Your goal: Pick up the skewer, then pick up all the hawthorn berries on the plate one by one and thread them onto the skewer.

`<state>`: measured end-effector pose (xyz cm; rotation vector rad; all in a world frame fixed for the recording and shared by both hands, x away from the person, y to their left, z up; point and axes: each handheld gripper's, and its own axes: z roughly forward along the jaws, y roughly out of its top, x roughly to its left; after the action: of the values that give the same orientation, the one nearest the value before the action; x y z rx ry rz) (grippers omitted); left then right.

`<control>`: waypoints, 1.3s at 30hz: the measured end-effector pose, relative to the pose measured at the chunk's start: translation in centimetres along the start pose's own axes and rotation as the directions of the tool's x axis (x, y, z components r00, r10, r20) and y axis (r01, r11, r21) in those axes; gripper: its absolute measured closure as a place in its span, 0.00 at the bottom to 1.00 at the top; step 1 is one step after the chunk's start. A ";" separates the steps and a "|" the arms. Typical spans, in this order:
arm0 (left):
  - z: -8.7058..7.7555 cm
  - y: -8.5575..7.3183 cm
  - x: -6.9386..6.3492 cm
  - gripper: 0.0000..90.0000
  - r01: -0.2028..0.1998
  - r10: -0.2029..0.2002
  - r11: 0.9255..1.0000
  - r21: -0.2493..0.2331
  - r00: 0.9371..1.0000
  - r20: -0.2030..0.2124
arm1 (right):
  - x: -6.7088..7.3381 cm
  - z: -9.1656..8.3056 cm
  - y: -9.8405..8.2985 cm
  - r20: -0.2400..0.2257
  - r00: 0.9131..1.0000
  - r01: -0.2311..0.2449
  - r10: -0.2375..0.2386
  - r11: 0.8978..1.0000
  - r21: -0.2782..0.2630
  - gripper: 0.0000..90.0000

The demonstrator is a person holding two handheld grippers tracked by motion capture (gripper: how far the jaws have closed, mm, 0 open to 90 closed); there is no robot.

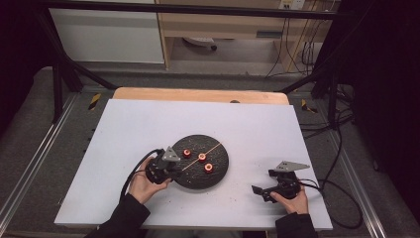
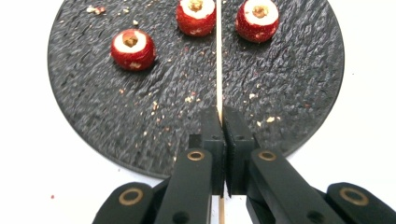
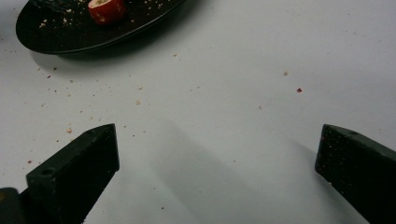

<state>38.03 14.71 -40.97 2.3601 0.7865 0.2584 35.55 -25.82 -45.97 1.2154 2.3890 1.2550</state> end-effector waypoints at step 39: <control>-3.6 -8.5 -0.7 0.98 0.139 -0.152 0.944 -0.299 0.988 -0.021 | 0.8 0.7 0.7 0.015 1.000 -0.020 0.020 1.000 -0.009 0.01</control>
<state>32.08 21.40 -43.47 2.0108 0.8737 0.3419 35.74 -24.58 -45.70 1.2450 2.3639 1.2556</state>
